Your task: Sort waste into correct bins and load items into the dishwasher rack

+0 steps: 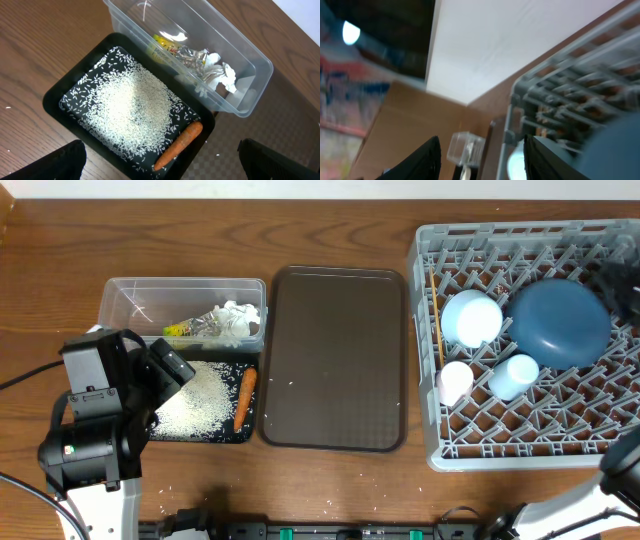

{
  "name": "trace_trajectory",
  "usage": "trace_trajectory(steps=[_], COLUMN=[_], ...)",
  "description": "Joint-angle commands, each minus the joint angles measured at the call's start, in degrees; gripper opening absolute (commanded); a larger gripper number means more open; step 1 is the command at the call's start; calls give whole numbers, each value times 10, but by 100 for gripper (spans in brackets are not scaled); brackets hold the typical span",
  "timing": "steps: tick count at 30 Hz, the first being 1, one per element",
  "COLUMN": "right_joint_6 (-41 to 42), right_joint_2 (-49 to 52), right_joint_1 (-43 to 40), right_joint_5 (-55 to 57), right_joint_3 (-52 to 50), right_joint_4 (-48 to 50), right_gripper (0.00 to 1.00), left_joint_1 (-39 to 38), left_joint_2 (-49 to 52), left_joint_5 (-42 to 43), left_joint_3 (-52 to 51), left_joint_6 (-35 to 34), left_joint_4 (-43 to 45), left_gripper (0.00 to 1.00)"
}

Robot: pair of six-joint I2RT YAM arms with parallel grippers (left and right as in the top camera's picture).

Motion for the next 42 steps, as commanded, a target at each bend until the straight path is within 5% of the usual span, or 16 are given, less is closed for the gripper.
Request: trace_trajectory(steps=[1, 8, 15, 19, 42], right_joint_6=[-28, -77, -219, -225, -226], right_joint_2=[-12, -95, -184, -187, -186], right_joint_1=[66, 194, 325, 354, 360], right_joint_5=[92, 412, 847, 844, 839], right_joint_3=[2, 2, 2, 2, 2], right_joint_4=[-3, -35, -134, -139, -226], right_gripper=[51, 56, 82, 99, 99], left_joint_1=[3, 3, 3, 3, 3], left_joint_2=[0, 0, 0, 0, 0], left_joint_5=[-1, -1, -1, -1, -1], left_joint_3=[2, 2, 3, 3, 3], left_joint_6=[-1, -1, -1, -1, -1], left_joint_4=[-2, -2, -2, -2, -2], left_gripper=[99, 99, 99, 99, 99])
